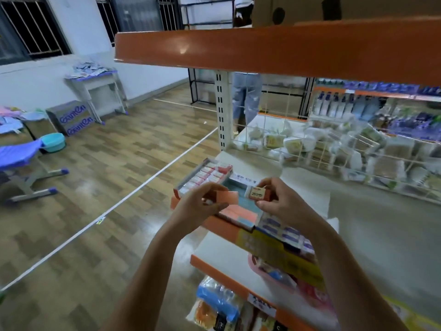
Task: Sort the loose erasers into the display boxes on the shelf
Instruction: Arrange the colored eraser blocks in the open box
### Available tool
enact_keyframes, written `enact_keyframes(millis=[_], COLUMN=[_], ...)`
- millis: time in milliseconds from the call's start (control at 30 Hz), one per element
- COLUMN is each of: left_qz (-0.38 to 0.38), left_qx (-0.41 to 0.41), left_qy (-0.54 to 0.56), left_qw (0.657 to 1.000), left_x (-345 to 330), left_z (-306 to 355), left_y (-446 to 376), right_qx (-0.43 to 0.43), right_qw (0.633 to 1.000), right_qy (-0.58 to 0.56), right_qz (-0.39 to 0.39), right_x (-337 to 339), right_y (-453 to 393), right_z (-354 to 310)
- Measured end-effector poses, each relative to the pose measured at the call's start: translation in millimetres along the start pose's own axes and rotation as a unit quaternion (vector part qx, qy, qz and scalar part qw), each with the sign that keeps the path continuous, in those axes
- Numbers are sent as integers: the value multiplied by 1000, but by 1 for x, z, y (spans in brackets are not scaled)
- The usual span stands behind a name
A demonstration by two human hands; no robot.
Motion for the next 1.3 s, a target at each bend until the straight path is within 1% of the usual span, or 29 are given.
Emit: enact_keyframes(millis=[167, 300, 367, 600, 733, 867, 967, 1133, 1300], left_qz=[0, -19, -34, -86, -105, -127, -155, -188, -204], left_qx=[-3, -15, -19, -51, -80, -90, -110, -140, -169], left_qy=[-16, -28, -28, 13, 9, 32, 38, 37, 34], left_qw=[1000, 999, 999, 995, 991, 987, 981, 971, 964], left_x=[22, 44, 53, 81, 94, 102, 101, 94, 89], left_z=[-28, -53, -65, -104, -121, -132, -135, -136, -133], left_y=[-38, -62, -76, -131, -157, -175, -184, -195, -202], right_qx=[0, 2, -5, -29, -46, -67, -80, -76, -94], right_qw=[998, 988, 983, 970, 963, 951, 932, 900, 895], right_qy=[59, 155, 181, 239, 263, 293, 340, 405, 404], right_qz=[-12, -19, -19, 20, 42, 72, 94, 143, 164], right_x=[-15, -33, -41, -72, -91, -101, -102, -102, -104], right_y=[-52, -96, -115, -165, -192, -203, -203, -199, -199], right_z=[-3, -1, -2, -11, -3, 14, 24, 24, 27])
Point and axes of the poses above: each hand's wrist, its own y-axis away from the middle knuckle, its own x-axis out of the back of the hand, z = x × y, the point moved 3 cm from there along -y, towards the middle knuckle, and after that the axes turned 11 degrees about -y, right-handed, at the moved point
